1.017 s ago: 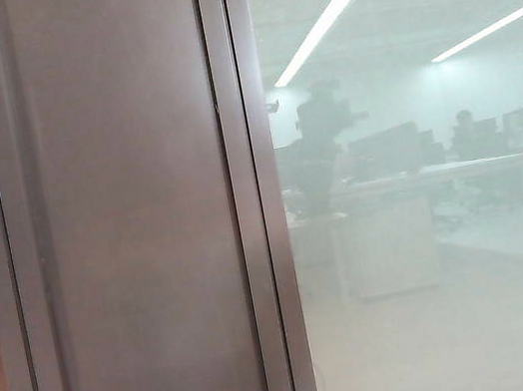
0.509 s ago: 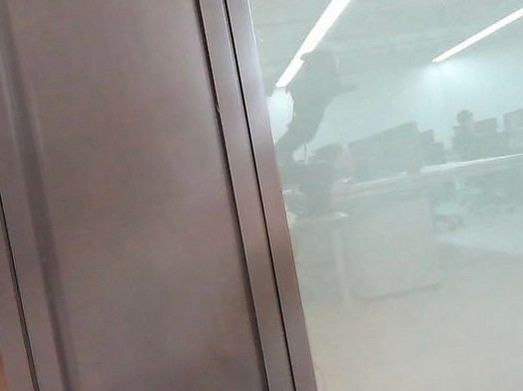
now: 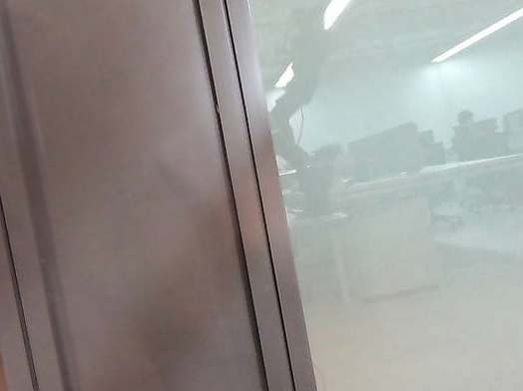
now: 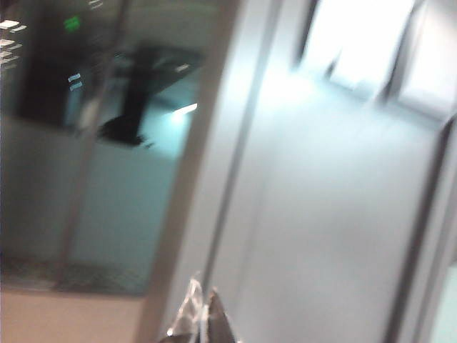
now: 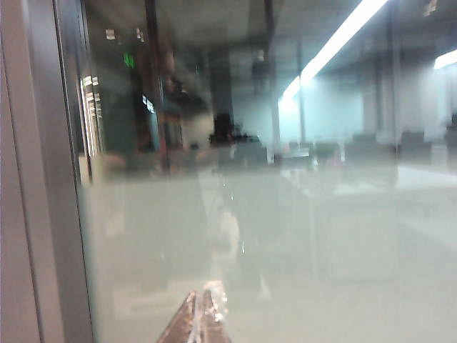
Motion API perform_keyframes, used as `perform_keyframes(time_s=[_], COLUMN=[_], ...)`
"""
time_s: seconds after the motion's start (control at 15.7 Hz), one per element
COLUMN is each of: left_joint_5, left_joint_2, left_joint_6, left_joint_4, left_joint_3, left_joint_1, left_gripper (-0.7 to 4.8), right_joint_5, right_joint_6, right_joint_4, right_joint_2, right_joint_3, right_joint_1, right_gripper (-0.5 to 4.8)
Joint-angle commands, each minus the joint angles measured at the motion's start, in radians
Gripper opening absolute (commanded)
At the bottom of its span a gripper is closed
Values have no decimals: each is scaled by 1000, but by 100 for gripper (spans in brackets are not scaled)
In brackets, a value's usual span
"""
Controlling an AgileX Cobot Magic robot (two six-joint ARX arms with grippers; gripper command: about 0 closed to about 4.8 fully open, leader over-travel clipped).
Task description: Raise the arm to find the leftmost switch on the wall and turn off the lights.
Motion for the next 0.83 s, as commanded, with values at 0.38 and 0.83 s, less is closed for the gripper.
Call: perform_keyframes(time_s=[0.38,0.83], left_joint_5=[61,88], left_joint_2=[240,410], left_joint_6=[27,44], left_joint_4=[-150,-209], left_joint_3=[402,620], left_joint_1=[0,0], left_gripper=[-6,-6], right_joint_5=[-8,-385], right_joint_6=[-40,52], right_joint_4=[-174,-169], right_joint_2=[269,500], right_joint_3=[450,695], right_joint_1=[0,4], right_gripper=[-6,-6])
